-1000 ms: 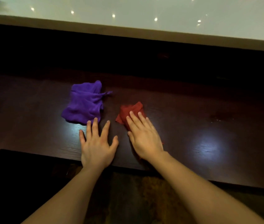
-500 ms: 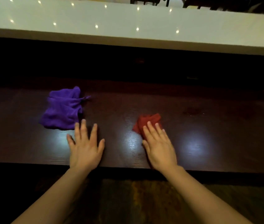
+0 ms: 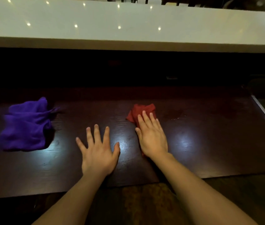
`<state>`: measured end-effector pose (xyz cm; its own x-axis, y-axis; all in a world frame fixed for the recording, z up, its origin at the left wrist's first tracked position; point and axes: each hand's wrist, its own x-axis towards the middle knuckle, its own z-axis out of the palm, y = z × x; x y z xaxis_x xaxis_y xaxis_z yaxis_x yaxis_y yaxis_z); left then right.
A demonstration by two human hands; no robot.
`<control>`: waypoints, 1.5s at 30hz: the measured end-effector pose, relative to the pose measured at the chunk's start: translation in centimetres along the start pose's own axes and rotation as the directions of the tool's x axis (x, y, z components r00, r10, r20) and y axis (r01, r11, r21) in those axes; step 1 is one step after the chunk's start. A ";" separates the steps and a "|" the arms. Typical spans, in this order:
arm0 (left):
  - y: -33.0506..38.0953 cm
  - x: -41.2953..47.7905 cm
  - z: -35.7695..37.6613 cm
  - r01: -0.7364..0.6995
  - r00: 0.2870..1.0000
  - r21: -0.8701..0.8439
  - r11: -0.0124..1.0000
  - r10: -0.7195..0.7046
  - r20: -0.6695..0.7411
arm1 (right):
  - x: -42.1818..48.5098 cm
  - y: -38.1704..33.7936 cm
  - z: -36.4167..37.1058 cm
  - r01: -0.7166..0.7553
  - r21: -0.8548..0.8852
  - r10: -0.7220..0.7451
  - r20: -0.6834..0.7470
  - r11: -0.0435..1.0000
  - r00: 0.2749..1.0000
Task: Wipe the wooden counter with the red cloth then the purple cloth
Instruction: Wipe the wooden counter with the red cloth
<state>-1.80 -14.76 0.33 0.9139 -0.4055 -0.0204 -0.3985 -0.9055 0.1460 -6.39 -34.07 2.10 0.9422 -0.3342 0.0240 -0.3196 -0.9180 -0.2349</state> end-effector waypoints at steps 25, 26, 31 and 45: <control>-0.2 -0.5 -0.4 -0.137 0.991 -0.004 0.991 0.137 0.008 | -6.8 7.3 -1.3 0.196 0.001 -0.196 -0.015 0.981 0.980; -0.2 -0.5 -0.4 -0.133 0.991 -0.007 0.991 0.133 0.008 | -5.9 7.7 -1.5 0.140 0.020 -0.140 -0.031 0.990 0.990; 0.0 -0.4 -0.8 -0.097 0.995 -0.039 0.995 0.096 -0.017 | -1.3 5.7 -1.2 -0.044 0.074 0.050 -0.076 0.996 0.996; 0.2 -0.5 -1.2 -0.064 0.998 -0.038 0.997 0.064 -0.012 | 4.7 5.4 -1.4 -0.071 0.112 0.075 -0.031 0.991 0.997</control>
<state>-2.27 -14.58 1.51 0.8874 -0.4610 0.0011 -0.4533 -0.8721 0.1846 -3.83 -40.87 2.32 0.9119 -0.4089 0.0368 -0.3727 -0.8620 -0.3435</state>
